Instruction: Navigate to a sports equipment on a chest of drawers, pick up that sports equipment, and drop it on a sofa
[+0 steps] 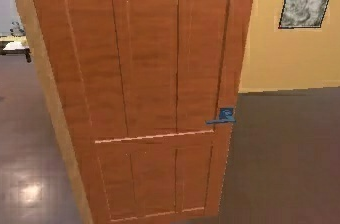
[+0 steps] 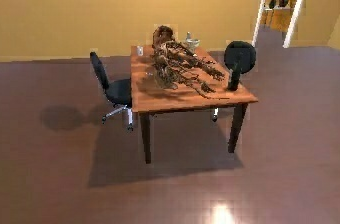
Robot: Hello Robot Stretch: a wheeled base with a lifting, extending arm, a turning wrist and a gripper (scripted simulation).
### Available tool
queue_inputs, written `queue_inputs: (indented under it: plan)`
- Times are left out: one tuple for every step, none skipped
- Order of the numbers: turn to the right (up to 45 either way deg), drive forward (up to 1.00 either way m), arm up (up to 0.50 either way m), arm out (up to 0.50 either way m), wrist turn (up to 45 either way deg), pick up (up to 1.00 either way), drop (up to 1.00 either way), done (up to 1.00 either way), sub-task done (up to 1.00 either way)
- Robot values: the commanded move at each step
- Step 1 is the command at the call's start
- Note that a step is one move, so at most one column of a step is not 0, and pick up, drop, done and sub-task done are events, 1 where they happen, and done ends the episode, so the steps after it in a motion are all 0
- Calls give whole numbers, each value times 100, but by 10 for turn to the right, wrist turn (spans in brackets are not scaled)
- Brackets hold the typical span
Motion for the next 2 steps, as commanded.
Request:
queue_inputs:
  plan:
    - [-90,0,0,0,0,0,0,0,0]
    - [0,5,0,0,0,0,0,0,0]
